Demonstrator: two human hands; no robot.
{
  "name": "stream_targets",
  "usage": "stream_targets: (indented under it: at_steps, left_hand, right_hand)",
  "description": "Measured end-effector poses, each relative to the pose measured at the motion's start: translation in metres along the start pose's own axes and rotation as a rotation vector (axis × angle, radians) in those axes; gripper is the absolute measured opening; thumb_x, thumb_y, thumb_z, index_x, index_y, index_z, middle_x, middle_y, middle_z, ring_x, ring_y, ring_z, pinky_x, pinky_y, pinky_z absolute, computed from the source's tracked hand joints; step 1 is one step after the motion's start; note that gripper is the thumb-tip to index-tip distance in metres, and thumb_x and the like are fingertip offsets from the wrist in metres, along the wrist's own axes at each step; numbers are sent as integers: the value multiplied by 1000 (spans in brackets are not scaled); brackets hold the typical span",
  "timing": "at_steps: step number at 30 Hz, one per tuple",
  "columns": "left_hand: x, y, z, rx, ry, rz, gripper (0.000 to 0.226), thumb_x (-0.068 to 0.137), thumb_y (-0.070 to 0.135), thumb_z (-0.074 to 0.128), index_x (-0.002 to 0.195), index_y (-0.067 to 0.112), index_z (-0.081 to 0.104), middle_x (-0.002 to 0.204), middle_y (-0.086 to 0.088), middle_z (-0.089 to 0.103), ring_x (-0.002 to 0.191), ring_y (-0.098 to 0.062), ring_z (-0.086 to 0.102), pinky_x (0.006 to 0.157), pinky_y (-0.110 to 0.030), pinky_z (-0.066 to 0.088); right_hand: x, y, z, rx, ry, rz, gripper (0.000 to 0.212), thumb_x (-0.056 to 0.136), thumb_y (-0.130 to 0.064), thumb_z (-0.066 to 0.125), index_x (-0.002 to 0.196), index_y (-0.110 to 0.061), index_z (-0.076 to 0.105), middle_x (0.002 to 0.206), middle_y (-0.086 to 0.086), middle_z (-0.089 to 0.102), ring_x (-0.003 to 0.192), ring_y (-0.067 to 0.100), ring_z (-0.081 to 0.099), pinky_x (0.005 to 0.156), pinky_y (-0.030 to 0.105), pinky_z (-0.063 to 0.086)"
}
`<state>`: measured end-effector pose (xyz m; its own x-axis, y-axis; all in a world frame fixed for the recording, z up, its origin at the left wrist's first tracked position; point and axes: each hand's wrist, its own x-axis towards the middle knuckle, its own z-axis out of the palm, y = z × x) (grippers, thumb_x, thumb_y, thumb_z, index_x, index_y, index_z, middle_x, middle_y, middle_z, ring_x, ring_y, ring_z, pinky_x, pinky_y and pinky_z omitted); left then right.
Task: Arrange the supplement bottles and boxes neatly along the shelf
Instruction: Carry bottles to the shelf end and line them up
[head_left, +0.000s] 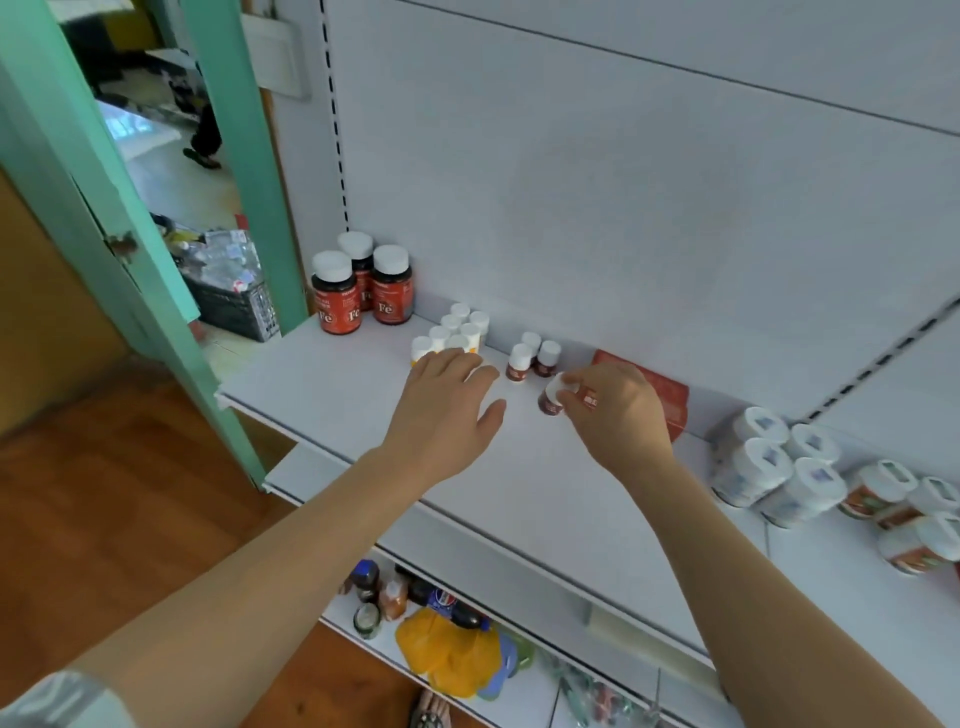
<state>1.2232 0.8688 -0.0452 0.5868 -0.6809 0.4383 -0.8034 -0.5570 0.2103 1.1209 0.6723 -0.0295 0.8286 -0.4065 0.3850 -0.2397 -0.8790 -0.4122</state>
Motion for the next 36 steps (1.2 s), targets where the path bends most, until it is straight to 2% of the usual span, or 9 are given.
stream_targets:
  at_steps: [2, 5, 11, 14, 18, 21, 26, 36]
  left_hand:
    - [12, -9, 7, -4, -4, 17, 36, 90, 38, 55, 114, 14, 66, 116, -3, 63, 111, -27, 55, 97, -42, 43]
    - [32, -20, 16, -9, -30, 35, 36, 90, 40, 50, 112, 15, 65, 115, -1, 62, 110, -25, 54, 97, -41, 42]
    - [66, -32, 36, -41, -47, 65, 35, 90, 39, 47, 105, 14, 66, 106, -2, 62, 103, -26, 56, 91, -39, 43]
    - [74, -36, 46, -79, -26, 95, 31, 91, 36, 50, 103, 13, 67, 104, -2, 62, 101, -26, 56, 90, -38, 43]
    - [86, -45, 53, -128, 11, 151, 24, 90, 30, 55, 97, 10, 67, 97, -4, 62, 95, -27, 57, 86, -35, 42]
    - [90, -52, 52, -142, 0, 189, 24, 90, 30, 55, 98, 10, 66, 99, -4, 62, 99, -27, 56, 89, -35, 40]
    - [96, -66, 51, -160, -55, 214, 27, 88, 31, 54, 101, 10, 66, 103, -6, 62, 107, -30, 57, 90, -40, 44]
    - [95, -76, 59, -178, -81, 238, 30, 88, 32, 49, 101, 11, 65, 103, -5, 60, 98, -28, 54, 88, -37, 41]
  right_hand:
    - [14, 4, 12, -33, 20, -30, 6, 82, -15, 72, 86, -11, 75, 79, 8, 66, 82, 31, 59, 74, 41, 51]
    - [31, 11, 31, -14, 49, -35, 4, 75, -10, 77, 77, -13, 74, 77, 9, 66, 78, 35, 61, 73, 43, 52]
    - [41, 20, 56, -136, 28, -74, 11, 75, -12, 75, 69, -19, 70, 71, -4, 65, 88, 28, 59, 83, 39, 41]
    - [35, 29, 66, -233, 107, -141, 15, 77, -14, 69, 64, -20, 66, 69, -7, 64, 85, 27, 57, 85, 37, 38]
    - [33, 34, 71, -351, 143, -180, 6, 75, -14, 71, 74, -19, 72, 78, -2, 66, 87, 31, 57, 87, 41, 41]
    - [36, 31, 76, -373, 147, -195, 8, 74, -8, 69, 75, -16, 70, 76, -1, 64, 83, 29, 57, 84, 40, 43]
    - [47, 24, 83, -426, 140, -100, 7, 73, -11, 74, 73, -15, 69, 74, -1, 64, 84, 29, 57, 82, 40, 44]
    - [56, 19, 92, -431, 137, -23, 6, 74, -15, 75, 76, -14, 69, 78, 0, 64, 90, 31, 58, 82, 42, 45]
